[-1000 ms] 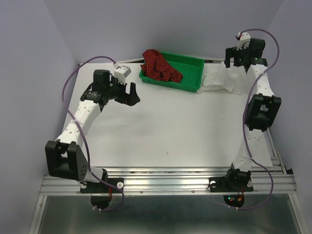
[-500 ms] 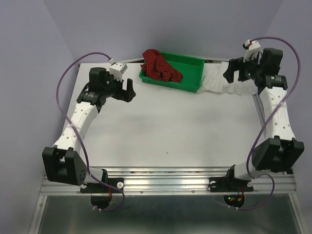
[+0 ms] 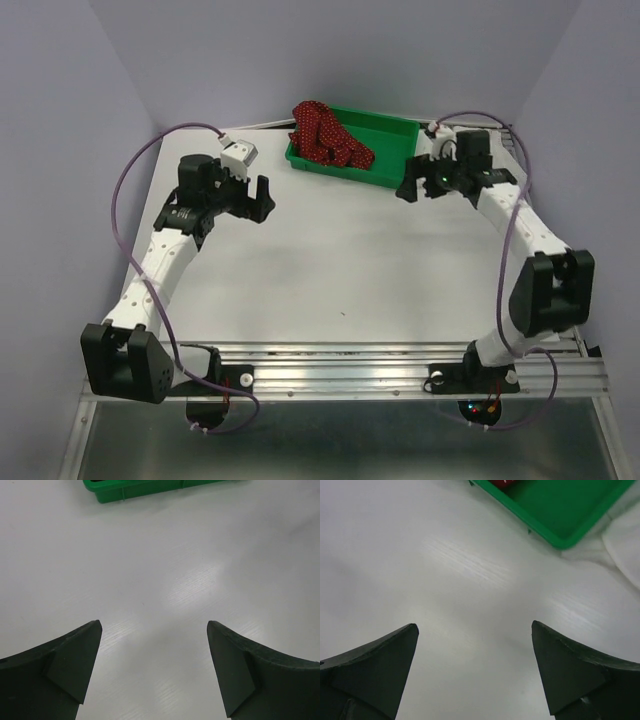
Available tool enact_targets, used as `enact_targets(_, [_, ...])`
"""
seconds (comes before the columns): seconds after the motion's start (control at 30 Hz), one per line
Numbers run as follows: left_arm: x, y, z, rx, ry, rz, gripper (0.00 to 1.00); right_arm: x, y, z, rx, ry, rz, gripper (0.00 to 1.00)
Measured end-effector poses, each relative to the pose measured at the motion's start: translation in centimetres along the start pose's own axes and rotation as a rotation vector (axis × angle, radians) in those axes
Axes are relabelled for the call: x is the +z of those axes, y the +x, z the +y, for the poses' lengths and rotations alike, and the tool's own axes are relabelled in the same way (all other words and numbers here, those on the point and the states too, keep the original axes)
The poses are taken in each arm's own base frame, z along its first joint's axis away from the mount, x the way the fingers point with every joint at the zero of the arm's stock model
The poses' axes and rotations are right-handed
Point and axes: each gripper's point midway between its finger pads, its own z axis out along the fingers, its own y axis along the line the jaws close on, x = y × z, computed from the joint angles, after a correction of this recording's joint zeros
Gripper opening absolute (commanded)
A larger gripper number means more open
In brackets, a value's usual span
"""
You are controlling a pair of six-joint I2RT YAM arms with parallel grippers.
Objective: Fold and stack the skirts
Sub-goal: Grab the skirt from the pile
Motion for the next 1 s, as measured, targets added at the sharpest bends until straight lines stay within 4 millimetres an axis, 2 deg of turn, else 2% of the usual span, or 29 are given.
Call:
enact_targets(0.07, [-0.2, 0.1, -0.2, 0.002, 0.006, 0.003, 0.99, 4.1, -1.9, 1.0, -0.037, -0.026, -0.010, 1.00])
enact_targets(0.23, [-0.3, 0.9, -0.3, 0.001, 0.024, 0.025, 0.99, 13.3, -4.1, 2.1, -0.093, -0.052, -0.017, 1.00])
enact_targets(0.37, [-0.1, 2.2, -0.5, -0.008, 0.032, 0.056, 0.99, 18.7, -5.5, 2.5, -0.126, -0.049, -0.039, 1.00])
enact_targets(0.5, [0.0, 3.1, -0.7, -0.024, 0.056, 0.079, 0.99, 21.8, -8.0, 3.1, -0.146, -0.041, -0.098, 1.00])
enact_targets(0.73, [1.3, 4.6, -0.7, -0.054, 0.086, 0.132, 0.99, 23.6, -10.5, 4.9, -0.184, -0.047, -0.176, 0.97])
enact_targets(0.83, [1.6, 5.2, -0.6, -0.068, 0.091, 0.153, 0.99, 24.7, -10.5, 5.1, -0.193, -0.053, -0.192, 0.84])
enact_targets(0.87, [1.6, 5.4, -0.6, -0.070, 0.094, 0.158, 0.99, 25.2, -10.1, 5.1, -0.195, -0.054, -0.186, 0.77])
enact_targets(1.0, [1.6, 5.5, -0.5, -0.075, 0.095, 0.162, 0.99, 26.6, -8.5, 4.3, -0.189, -0.038, -0.156, 0.58])
